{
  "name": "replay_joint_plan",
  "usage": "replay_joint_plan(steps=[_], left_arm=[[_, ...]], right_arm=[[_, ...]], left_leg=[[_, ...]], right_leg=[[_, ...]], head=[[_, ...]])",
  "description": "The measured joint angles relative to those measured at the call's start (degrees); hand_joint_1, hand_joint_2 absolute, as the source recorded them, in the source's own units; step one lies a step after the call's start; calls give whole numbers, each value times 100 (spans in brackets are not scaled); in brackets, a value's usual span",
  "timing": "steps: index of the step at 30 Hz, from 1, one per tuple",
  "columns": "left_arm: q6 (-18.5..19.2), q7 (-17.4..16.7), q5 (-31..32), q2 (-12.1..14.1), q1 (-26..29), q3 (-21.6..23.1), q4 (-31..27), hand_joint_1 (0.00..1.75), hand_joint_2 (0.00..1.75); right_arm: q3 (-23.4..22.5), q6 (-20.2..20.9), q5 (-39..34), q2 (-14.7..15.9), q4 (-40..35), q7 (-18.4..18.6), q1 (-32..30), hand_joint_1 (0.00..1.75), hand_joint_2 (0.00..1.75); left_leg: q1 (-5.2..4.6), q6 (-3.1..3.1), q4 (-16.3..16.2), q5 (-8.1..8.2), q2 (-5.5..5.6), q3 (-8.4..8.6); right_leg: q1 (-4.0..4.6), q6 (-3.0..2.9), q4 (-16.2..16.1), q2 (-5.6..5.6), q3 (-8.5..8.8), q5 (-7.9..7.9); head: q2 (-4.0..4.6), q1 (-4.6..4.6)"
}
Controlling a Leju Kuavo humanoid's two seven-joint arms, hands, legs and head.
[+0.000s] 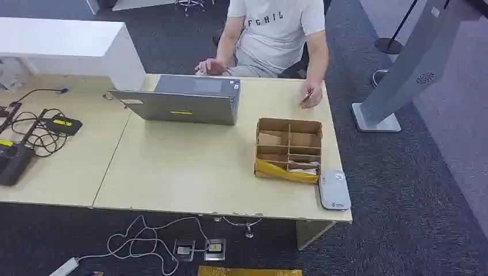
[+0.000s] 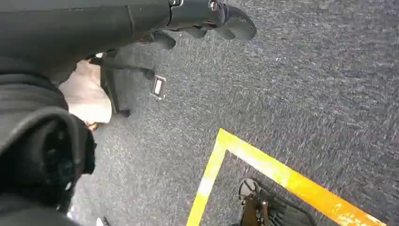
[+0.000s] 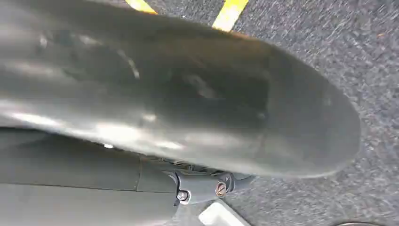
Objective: Pass the card to the sensor for recognition and then transmit it.
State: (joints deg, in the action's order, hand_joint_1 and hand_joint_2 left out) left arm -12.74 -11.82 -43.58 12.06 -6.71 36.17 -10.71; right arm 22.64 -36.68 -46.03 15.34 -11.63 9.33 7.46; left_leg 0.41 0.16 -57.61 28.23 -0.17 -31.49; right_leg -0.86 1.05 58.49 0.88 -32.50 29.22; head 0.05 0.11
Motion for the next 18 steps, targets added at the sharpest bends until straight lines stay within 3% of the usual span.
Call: replay_joint_plan(steps=[8,18], left_arm=[[-109,-28,-122,-33,0,2,0,0,0],[-120,-59,-129,-63,0,2,0,0,0]], right_arm=[[66,188,-20,35,0,-278,0,0,0],[70,192,-59,66,0,-295,0,0,0]], left_leg=[[0,0,0,0,0,0],[0,0,0,0,0,0]], right_leg=[[0,0,0,0,0,0],[0,0,0,0,0,0]], head=[[2,2],[2,0]])
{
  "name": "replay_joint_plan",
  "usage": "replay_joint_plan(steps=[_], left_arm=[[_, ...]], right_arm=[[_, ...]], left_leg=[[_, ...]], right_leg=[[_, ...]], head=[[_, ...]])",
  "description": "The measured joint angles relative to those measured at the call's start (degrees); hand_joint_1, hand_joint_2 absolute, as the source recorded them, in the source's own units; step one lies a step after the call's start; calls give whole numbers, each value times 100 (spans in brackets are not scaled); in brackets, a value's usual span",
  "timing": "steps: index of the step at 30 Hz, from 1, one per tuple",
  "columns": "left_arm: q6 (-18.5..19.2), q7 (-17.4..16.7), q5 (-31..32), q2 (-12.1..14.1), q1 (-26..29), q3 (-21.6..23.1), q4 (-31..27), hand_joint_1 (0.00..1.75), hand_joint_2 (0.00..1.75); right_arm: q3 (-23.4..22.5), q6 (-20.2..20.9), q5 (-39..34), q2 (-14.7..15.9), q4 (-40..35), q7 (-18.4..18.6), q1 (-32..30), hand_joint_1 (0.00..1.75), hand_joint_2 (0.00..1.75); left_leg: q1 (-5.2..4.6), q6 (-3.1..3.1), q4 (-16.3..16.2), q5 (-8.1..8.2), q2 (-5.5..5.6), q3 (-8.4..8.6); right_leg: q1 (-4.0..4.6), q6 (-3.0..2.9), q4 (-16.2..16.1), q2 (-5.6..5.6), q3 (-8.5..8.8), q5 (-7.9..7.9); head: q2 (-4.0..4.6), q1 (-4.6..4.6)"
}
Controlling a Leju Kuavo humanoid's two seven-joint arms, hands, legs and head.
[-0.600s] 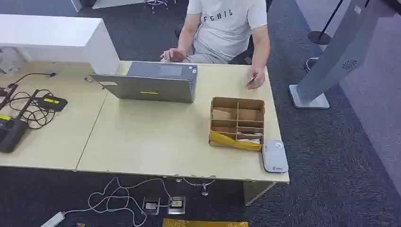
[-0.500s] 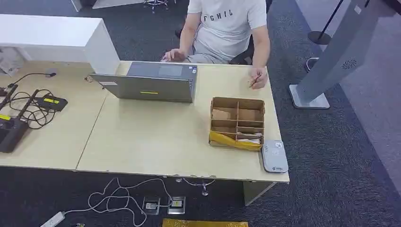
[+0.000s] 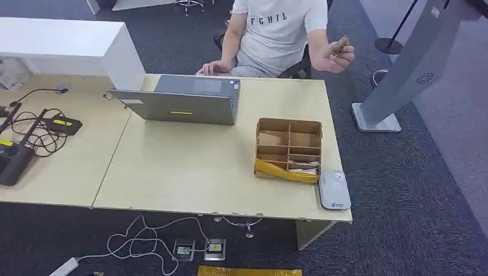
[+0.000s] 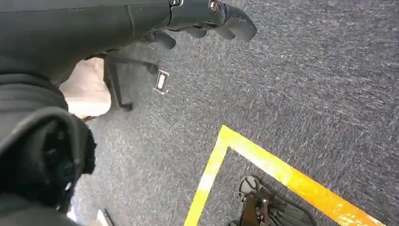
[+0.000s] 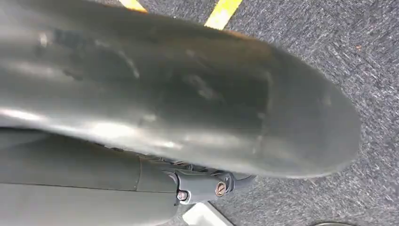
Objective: Pass the card to the sensor for recognition and then transmit it.
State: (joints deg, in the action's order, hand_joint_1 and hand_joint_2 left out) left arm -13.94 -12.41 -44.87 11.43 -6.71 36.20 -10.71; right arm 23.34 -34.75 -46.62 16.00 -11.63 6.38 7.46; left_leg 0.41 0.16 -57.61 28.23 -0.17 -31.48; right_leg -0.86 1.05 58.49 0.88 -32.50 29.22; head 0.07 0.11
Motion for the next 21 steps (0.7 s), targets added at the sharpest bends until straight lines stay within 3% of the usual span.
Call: replay_joint_plan(steps=[14,17,21], left_arm=[[-44,-17,-26,-22,0,0,0,0,0],[-31,-22,-37,-26,0,0,0,0,0],[92,4,-39,9,0,2,2,0,0]], right_arm=[[2,37,-256,53,0,17,0,0,0],[-22,-29,-549,197,2,-92,0,0,0],[-181,-319,-1060,642,9,-524,20,0,0]], left_leg=[[-1,0,0,0,0,0],[-4,0,-1,0,0,0],[-10,-1,-1,1,0,0]], right_leg=[[-1,0,0,0,0,0],[-4,0,-1,0,0,0],[-10,2,-1,0,0,-1]], head=[[0,2],[0,0],[0,2]])
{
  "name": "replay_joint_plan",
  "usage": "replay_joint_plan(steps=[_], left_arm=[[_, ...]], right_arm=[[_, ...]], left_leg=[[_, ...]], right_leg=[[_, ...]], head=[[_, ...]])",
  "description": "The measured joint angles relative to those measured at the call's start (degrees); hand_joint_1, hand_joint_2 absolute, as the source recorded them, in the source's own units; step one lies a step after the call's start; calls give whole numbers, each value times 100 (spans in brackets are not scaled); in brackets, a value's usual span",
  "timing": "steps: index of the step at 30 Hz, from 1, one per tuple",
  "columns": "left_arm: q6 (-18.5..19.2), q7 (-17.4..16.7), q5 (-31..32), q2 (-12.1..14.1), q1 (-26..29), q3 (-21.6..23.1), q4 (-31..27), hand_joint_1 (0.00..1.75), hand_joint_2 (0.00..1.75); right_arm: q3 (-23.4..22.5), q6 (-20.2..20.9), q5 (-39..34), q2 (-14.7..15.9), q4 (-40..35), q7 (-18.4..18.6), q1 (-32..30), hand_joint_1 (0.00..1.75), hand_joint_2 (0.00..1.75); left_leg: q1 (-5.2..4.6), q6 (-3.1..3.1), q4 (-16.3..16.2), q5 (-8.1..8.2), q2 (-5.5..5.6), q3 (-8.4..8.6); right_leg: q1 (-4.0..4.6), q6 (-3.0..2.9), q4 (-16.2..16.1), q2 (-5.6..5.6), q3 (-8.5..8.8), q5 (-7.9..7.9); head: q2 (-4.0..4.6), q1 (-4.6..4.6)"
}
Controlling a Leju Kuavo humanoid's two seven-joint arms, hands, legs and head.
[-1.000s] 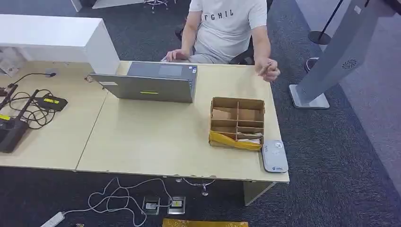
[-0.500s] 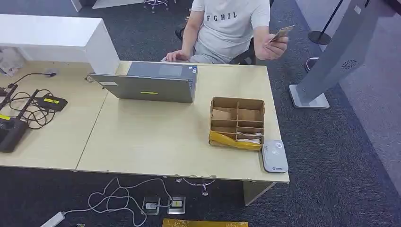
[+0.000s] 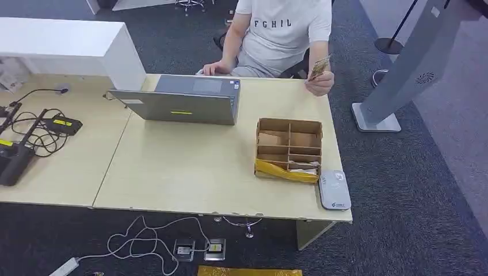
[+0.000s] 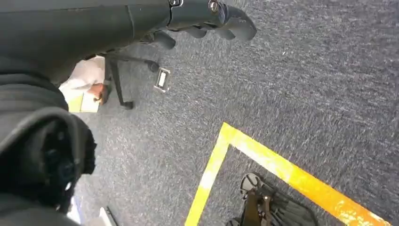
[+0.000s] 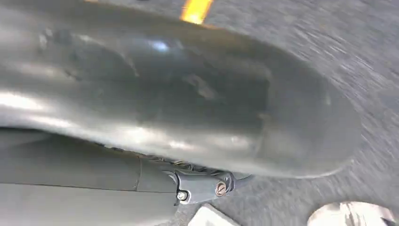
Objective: Pass the card to the sensor for recognition and then transmit it.
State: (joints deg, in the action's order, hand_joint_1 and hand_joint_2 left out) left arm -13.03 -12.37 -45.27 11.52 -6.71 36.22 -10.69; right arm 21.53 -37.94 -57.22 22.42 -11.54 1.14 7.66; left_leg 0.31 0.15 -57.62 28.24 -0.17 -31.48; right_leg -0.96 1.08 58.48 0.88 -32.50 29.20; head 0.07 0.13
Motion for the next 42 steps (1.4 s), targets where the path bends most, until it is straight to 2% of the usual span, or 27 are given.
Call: replay_joint_plan(steps=[4,6,7,10,14,19,22,29,31,33,36,38,40,42], left_arm=[[120,59,0,70,-2,4,4,0,0],[155,59,0,94,-7,7,4,0,0],[160,59,0,94,-5,9,4,0,0],[160,59,-7,94,-1,15,7,0,0],[72,37,-116,90,-4,13,7,0,0],[-129,-39,-295,59,-4,13,7,0,0],[-138,-41,-321,42,-2,13,7,0,0],[-52,5,-337,18,-3,13,7,0,0],[-28,48,-337,18,-4,13,7,0,0],[-9,77,-337,18,-3,15,7,0,0],[50,123,-343,18,-8,26,7,0,0],[103,145,-339,15,-33,35,7,0,0],[116,173,-337,4,-55,53,7,0,0],[125,177,-337,4,-57,77,7,0,0]], right_arm=[[-364,-81,-506,749,92,-900,148,0,0],[-589,-81,-661,1248,103,-1090,210,0,0],[-700,-79,-762,1527,103,-1304,237,0,0],[-1041,-40,-886,2095,103,-1741,345,0,0],[-1323,243,-505,2792,101,-1530,478,0,0],[-1565,1229,-190,3544,96,-1351,679,0,0],[-1709,1623,-175,3900,79,-1504,814,0,0],[-2016,1963,181,4545,6,-2021,1189,0,0],[-2112,2203,540,4770,-57,-2243,1412,0,0],[-2127,2284,1355,5004,-172,-2400,1769,0,0],[-2092,2365,3729,5240,-526,-2328,2949,0,0],[-2013,2415,5162,5253,-814,-2289,3814,0,0],[-1906,2450,5858,5198,-1069,-2256,4399,0,0],[-1821,2502,6076,5117,-1292,-2243,4912,0,0]], left_leg=[[-22,-8,-1,2,-2,3],[-24,-17,-1,-3,0,2],[-26,-21,-1,-4,2,0],[-29,-28,-2,0,2,0],[-36,-34,-1,0,2,0],[-37,-35,-1,0,2,0],[-37,-38,-1,-2,3,-1],[-38,-42,-1,-1,5,-3],[-39,-42,-1,-1,5,-3],[-39,-43,1,-1,5,-22],[-38,-43,3,-1,1,-28],[-29,-44,2,-4,3,-26],[-30,-55,1,-17,24,-30],[-33,-52,0,-27,48,-32]], right_leg=[[-21,5,0,-1,-2,-3],[-24,6,0,3,1,-3],[-25,6,-1,6,2,-4],[-28,10,-1,4,1,-6],[-34,11,-1,5,1,-6],[-35,11,0,5,2,-7],[-34,12,0,11,3,-7],[-35,12,0,11,3,-7],[-36,12,0,11,3,-7],[-38,13,4,12,7,-7],[-36,13,6,9,7,-8],[-26,14,5,11,9,-8],[-27,17,4,37,11,-10],[-30,18,5,61,8,-11]], head=[[0,4],[0,-4],[0,0],[0,2],[0,0],[0,7],[0,-2],[-2,2],[0,0],[0,0],[0,9],[0,-2],[0,0],[0,0]])
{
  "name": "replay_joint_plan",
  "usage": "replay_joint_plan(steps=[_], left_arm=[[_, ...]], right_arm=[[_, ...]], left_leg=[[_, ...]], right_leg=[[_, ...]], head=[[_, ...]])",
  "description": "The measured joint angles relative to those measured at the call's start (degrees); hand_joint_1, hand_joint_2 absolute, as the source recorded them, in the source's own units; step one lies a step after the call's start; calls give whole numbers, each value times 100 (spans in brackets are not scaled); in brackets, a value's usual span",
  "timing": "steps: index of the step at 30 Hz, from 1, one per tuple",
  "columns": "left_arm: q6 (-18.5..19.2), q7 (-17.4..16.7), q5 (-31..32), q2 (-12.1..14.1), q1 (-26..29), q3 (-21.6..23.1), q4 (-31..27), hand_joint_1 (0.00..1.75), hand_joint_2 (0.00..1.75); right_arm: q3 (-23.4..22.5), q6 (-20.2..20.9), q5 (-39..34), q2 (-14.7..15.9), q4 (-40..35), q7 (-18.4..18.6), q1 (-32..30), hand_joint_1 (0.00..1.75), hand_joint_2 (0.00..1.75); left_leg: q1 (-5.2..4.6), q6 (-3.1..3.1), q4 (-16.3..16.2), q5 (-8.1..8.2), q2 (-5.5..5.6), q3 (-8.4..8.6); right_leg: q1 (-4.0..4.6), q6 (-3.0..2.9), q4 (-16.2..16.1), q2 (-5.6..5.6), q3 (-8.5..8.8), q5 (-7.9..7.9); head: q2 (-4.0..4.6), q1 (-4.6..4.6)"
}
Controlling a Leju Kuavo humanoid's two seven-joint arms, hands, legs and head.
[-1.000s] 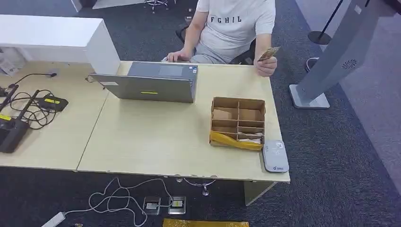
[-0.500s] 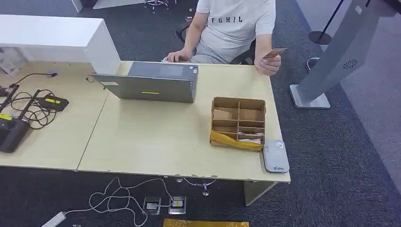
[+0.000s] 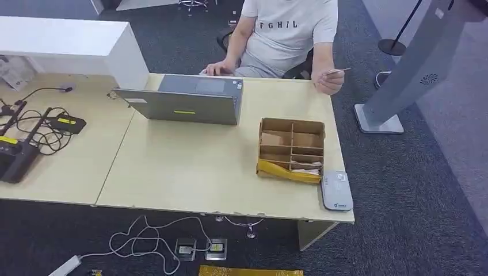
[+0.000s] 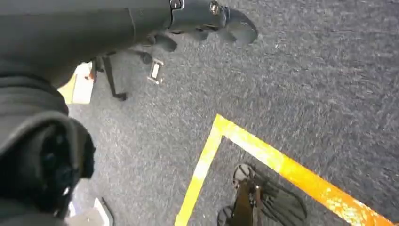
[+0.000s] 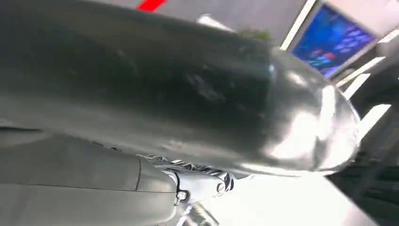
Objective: Pass the card to the sensor for recognition and then transmit it.
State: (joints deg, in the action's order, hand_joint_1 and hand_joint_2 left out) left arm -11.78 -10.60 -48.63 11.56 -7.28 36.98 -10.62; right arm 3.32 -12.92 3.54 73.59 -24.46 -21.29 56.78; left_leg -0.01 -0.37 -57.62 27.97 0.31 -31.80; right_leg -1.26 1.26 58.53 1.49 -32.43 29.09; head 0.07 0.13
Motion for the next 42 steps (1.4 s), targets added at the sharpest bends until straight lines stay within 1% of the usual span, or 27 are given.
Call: replay_joint_plan(steps=[3,7,12,16,17,19,22,23,26,29,31,34,38,42], left_arm=[[24,0,-4,2,1,28,0,0,0],[33,0,-2,4,-1,61,0,0,0],[24,0,-26,4,-2,96,0,0,0],[11,0,-50,4,-1,103,0,0,0],[4,0,-74,4,-1,105,0,0,0],[-26,0,-109,4,-2,109,0,0,0],[-26,0,-146,4,-2,142,0,0,0],[-26,0,-160,4,-2,149,0,0,0],[-20,0,-203,4,-2,190,0,0,0],[18,0,-225,-7,-2,205,0,0,0],[46,0,-225,-9,-2,225,0,0,0],[92,0,-223,-7,-1,245,2,0,0],[96,0,-243,2,-1,284,2,0,0],[96,0,-256,13,7,297,2,0,0]], right_arm=[[155,107,172,-153,-382,9,534,0,0],[391,251,658,-361,-798,7,1018,0,0],[744,262,800,-607,-1391,312,1259,0,0],[953,275,786,-741,-1770,356,1295,0,0],[1012,313,780,-780,-1860,407,1300,0,175],[1174,512,782,-874,-2105,503,1304,0,175],[1489,995,813,-1005,-2454,684,1304,0,175],[1639,1222,813,-1067,-2618,807,1302,0,175],[2070,1642,861,-1202,-3128,1128,1207,0,175],[2490,1924,953,-1318,-3659,1324,1000,0,175],[2713,2055,1027,-1364,-3934,1388,864,0,175],[2892,2164,1198,-1449,-4240,1489,703,0,175],[3125,2223,1440,-1505,-4661,1578,440,0,175],[3256,2238,1466,-1523,-4860,1580,365,0,175]], left_leg=[[1,0,-1,0,17,-4],[2,1,0,1,13,-10],[2,1,-1,-1,15,-6],[2,2,-1,-1,14,-7],[2,2,-1,-1,12,-6],[2,2,0,-1,7,-3],[2,2,0,-1,2,-2],[3,2,0,-1,2,-1],[6,6,0,-4,3,-1],[8,6,-1,-4,3,1],[8,7,-1,-4,4,1],[8,7,-1,-4,9,-6],[10,8,-2,-3,0,-4],[10,8,-2,-3,-3,-6]], right_leg=[[1,0,0,13,0,0],[2,0,0,7,-3,0],[3,0,0,11,-5,0],[2,1,0,10,-4,0],[2,1,0,7,-4,0],[2,1,1,-5,-4,0],[3,1,1,-5,-5,0],[3,1,1,-5,-5,-1],[5,1,1,-4,-5,-1],[8,1,1,-5,-5,-1],[8,1,1,-3,-7,-1],[7,0,1,0,-12,-1],[10,0,-1,-18,-16,-1],[10,0,-1,-16,-17,-1]], head=[[0,0],[0,4],[0,2],[0,0],[0,2],[0,2],[0,0],[0,4],[0,0],[0,0],[0,0],[-2,4],[0,0],[0,0]])
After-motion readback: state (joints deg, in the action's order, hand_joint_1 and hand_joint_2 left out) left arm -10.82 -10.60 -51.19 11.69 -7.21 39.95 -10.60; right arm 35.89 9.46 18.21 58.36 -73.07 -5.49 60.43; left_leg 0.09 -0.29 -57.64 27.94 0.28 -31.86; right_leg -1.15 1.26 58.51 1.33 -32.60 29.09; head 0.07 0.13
